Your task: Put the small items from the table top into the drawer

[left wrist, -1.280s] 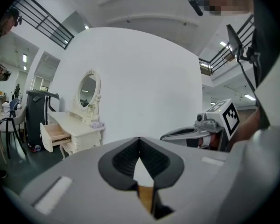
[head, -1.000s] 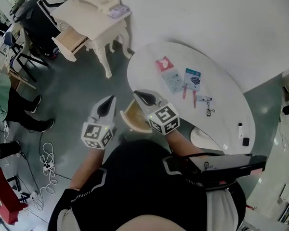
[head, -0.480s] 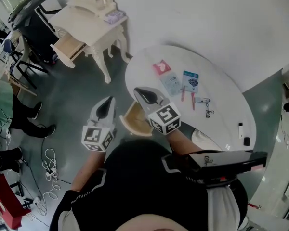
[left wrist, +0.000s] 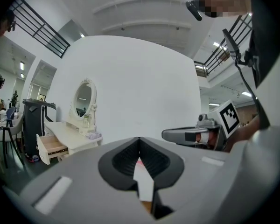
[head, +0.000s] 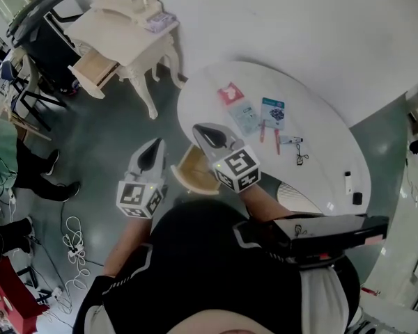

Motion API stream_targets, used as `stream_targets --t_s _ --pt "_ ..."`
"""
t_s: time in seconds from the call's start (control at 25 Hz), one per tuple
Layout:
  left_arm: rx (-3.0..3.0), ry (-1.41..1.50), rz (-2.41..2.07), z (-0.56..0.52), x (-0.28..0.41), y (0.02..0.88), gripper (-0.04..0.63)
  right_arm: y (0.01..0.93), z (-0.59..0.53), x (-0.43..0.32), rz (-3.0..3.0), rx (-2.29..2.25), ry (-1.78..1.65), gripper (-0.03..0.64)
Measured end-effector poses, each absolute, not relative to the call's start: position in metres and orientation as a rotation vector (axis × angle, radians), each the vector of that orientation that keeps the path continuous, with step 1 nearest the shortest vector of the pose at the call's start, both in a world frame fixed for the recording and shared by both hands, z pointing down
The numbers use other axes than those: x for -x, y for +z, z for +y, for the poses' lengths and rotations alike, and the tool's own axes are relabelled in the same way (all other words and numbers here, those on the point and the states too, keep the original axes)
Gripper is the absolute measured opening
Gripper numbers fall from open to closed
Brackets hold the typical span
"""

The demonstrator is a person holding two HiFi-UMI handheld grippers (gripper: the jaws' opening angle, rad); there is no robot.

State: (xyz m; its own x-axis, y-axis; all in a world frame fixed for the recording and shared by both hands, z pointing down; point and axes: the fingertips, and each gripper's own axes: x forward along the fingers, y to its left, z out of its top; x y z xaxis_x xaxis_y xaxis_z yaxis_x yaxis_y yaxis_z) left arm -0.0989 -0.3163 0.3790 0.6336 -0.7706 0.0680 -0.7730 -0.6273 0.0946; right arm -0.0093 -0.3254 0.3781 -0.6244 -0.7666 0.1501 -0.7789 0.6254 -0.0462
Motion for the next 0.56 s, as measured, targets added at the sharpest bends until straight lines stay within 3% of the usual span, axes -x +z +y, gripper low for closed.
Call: stream_targets --t_s 0.56 --pt "-2.711 0.018 -1.275 -0.3132 0.0956 0.3821 0.0 0.3832 -0.3236 0.0044 -2.697 -1.317 0.177 0.0"
